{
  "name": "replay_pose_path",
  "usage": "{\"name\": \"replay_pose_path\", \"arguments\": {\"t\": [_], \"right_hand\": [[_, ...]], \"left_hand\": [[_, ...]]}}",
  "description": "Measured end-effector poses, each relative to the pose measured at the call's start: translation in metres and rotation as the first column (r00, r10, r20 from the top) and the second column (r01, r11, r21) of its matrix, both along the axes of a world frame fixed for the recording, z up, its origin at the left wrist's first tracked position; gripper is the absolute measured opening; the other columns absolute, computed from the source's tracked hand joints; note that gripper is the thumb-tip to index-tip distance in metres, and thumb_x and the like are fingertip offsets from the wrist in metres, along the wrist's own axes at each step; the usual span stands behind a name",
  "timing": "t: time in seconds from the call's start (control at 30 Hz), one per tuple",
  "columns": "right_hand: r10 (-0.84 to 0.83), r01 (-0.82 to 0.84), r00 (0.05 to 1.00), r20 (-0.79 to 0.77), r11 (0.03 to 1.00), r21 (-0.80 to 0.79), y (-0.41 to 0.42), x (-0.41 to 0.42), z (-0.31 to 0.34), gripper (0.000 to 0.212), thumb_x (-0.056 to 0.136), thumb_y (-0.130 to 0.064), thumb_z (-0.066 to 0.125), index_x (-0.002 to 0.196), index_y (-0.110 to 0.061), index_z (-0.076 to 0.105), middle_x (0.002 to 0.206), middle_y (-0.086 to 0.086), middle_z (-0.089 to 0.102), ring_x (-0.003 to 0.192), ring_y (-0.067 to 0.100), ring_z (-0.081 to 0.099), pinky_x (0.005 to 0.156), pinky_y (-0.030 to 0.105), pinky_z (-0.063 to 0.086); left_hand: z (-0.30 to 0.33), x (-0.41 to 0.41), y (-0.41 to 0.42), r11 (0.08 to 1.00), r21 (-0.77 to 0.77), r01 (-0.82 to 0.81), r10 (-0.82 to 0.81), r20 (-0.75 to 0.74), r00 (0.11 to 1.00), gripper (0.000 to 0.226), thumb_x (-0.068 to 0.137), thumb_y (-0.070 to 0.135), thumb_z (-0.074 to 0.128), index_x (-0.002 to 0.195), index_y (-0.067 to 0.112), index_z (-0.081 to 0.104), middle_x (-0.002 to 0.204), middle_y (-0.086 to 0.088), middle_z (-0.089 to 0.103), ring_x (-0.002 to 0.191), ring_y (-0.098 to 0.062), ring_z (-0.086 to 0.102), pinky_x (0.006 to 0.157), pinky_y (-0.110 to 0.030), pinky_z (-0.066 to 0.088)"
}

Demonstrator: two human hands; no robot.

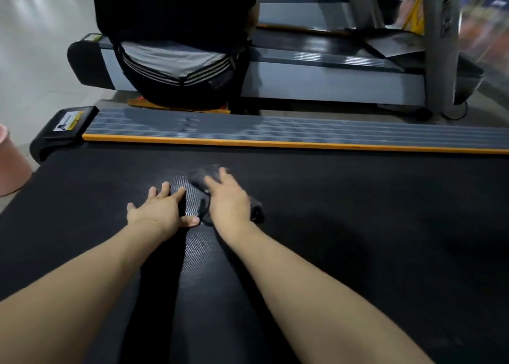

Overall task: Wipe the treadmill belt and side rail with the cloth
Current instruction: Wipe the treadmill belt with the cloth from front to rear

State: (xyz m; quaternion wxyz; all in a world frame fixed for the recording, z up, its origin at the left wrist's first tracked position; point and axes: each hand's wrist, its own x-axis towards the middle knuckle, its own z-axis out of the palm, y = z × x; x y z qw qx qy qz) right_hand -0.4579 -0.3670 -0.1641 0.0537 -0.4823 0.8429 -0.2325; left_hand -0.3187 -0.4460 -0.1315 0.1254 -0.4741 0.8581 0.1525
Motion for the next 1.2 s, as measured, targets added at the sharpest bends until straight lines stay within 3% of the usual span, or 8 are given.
{"name": "replay_pose_path", "arguments": {"t": [0.13,0.27,0.47,0.57,0.67,0.83,0.93,1.2], "right_hand": [[0.162,-0.162,0.987,0.002,0.987,0.007,0.022,-0.033,-0.001,0.041,0.104,-0.031,0.045,0.143,-0.039,0.048,0.164,-0.002,0.024,0.150,0.018,0.024,0.116,0.030,0.025],[-0.270,0.271,0.963,0.023,0.962,-0.036,0.104,-0.126,-0.005,0.046,0.100,-0.045,0.044,0.145,-0.038,0.048,0.160,-0.011,0.032,0.144,0.018,0.036,0.110,0.028,0.030],[-0.507,0.508,0.861,0.040,0.861,-0.010,0.097,-0.117,-0.006,0.049,0.100,-0.012,0.045,0.144,-0.034,0.049,0.165,-0.001,0.022,0.148,0.022,0.027,0.116,0.034,0.027],[-0.362,0.362,0.932,0.013,0.932,-0.011,0.040,-0.069,-0.002,0.048,0.098,-0.015,0.048,0.142,-0.035,0.050,0.164,0.002,0.022,0.146,0.022,0.030,0.113,0.033,0.033],[0.006,-0.009,0.999,-0.037,0.996,-0.087,-0.001,-0.017,-0.005,0.037,0.097,-0.020,0.054,0.132,-0.033,0.060,0.159,0.004,0.036,0.140,0.025,0.042,0.108,0.039,0.042],[0.372,-0.369,0.928,-0.018,0.912,-0.178,0.055,-0.023,-0.010,0.030,0.093,-0.023,0.065,0.121,-0.032,0.071,0.148,-0.003,0.052,0.136,0.016,0.050,0.106,0.035,0.047],[0.387,-0.390,0.920,-0.059,0.898,-0.203,0.063,-0.047,-0.017,0.028,0.092,-0.031,0.062,0.118,-0.033,0.072,0.143,-0.002,0.057,0.130,0.015,0.056,0.097,0.037,0.054],[0.110,-0.111,0.994,-0.017,0.987,-0.112,-0.053,-0.081,0.002,0.031,0.099,-0.027,0.056,0.127,-0.035,0.067,0.152,-0.006,0.047,0.135,0.020,0.049,0.110,0.037,0.040]], "left_hand": [[0.008,0.010,0.017,0.999,-0.051,0.013,-0.015,-0.031,0.999,0.080,0.084,0.076,0.053,0.152,0.040,0.032,0.167,0.002,0.014,0.155,-0.029,0.007,0.117,-0.064,0.022],[0.012,0.029,0.025,0.999,0.030,0.026,-0.026,-0.004,1.000,0.101,0.067,0.085,0.063,0.153,0.048,0.026,0.167,0.008,0.010,0.155,-0.023,0.007,0.111,-0.066,0.030],[0.004,0.028,0.030,0.997,0.083,-0.006,0.007,-0.010,1.000,0.108,0.071,0.077,0.069,0.156,0.048,0.011,0.168,0.012,-0.009,0.155,-0.023,-0.010,0.105,-0.082,0.016],[0.001,0.029,0.030,0.997,0.083,-0.003,0.006,-0.033,0.999,0.106,0.072,0.076,0.069,0.156,0.048,0.012,0.168,0.011,-0.009,0.155,-0.023,-0.011,0.106,-0.082,0.015],[0.001,0.030,0.029,0.996,0.084,-0.011,0.014,-0.037,0.999,0.107,0.071,0.077,0.069,0.156,0.048,0.012,0.168,0.012,-0.009,0.155,-0.021,-0.012,0.106,-0.083,0.014],[-0.001,0.031,0.029,0.995,0.093,-0.018,0.022,-0.044,0.999,0.102,0.073,0.075,0.069,0.156,0.048,0.015,0.168,0.012,-0.011,0.155,-0.021,-0.013,0.107,-0.082,0.012],[-0.002,0.030,0.029,0.995,0.098,-0.019,0.025,-0.054,0.998,0.104,0.075,0.074,0.069,0.157,0.048,0.011,0.168,0.012,-0.012,0.155,-0.021,-0.014,0.108,-0.082,0.010],[0.001,0.031,0.028,0.995,0.099,-0.010,0.013,-0.033,0.999,0.103,0.074,0.075,0.068,0.157,0.047,0.012,0.168,0.013,-0.011,0.155,-0.021,-0.014,0.107,-0.082,0.011]]}}
